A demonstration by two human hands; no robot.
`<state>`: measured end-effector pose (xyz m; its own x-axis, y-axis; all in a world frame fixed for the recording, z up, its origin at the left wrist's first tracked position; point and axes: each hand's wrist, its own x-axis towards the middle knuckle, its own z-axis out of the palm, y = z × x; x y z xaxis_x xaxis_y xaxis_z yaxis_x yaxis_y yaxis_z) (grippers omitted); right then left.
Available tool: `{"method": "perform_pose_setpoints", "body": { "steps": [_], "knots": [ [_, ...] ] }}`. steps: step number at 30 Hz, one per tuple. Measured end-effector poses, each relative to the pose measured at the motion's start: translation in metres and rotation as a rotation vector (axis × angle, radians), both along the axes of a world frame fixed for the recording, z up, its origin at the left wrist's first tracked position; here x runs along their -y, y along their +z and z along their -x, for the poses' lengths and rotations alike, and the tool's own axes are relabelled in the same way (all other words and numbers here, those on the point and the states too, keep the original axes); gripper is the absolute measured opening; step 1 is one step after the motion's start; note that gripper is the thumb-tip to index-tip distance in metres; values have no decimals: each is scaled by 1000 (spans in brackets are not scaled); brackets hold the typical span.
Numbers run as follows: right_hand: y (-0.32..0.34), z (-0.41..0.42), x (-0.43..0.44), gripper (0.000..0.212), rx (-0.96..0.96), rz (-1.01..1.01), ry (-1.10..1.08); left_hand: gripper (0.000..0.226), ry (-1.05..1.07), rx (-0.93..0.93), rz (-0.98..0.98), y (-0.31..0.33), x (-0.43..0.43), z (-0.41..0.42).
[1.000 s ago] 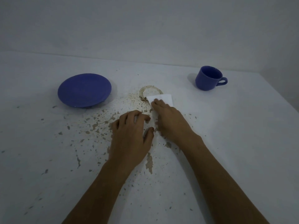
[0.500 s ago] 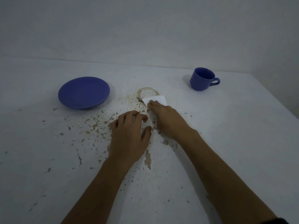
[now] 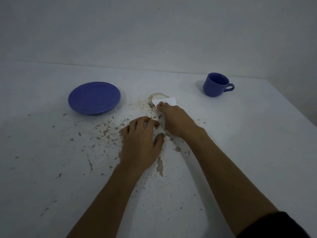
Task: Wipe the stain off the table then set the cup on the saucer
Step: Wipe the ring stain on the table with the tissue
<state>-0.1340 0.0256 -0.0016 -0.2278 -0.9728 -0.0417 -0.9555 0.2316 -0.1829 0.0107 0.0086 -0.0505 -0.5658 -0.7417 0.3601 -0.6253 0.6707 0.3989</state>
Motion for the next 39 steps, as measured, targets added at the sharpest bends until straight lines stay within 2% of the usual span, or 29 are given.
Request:
{"method": "perform_pose_setpoints", "body": {
  "steps": [7,10,13,16,19,22,28,34,39],
  "knots": [
    [-6,-3,-17,63,61,-31,111,39,-9,5,-2,-2,1,0],
    [-7,0,-16,71,52,-19,43,38,-15,-9,1,-2,1,-1],
    [-9,-9,-5,66,17,39,31,36,-12,8,12,-2,1,0],
    [-16,-6,-8,64,94,42,125,26,0,-23,0,-2,2,0],
    [-11,6,-13,64,166,-13,114,18,-15,-56,-28,-2,2,-1],
    [-6,-5,-7,57,105,26,131,22,-10,-43,-13,-2,2,0],
    [0,-6,-10,53,217,6,184,28,-29,-49,3,-3,2,-3],
    [-8,6,-17,63,159,90,-27,13,-15,-52,-49,3,-1,-1],
    [-5,-10,2,61,143,87,10,16,-11,-34,-58,3,-1,-1]
  ]
}}
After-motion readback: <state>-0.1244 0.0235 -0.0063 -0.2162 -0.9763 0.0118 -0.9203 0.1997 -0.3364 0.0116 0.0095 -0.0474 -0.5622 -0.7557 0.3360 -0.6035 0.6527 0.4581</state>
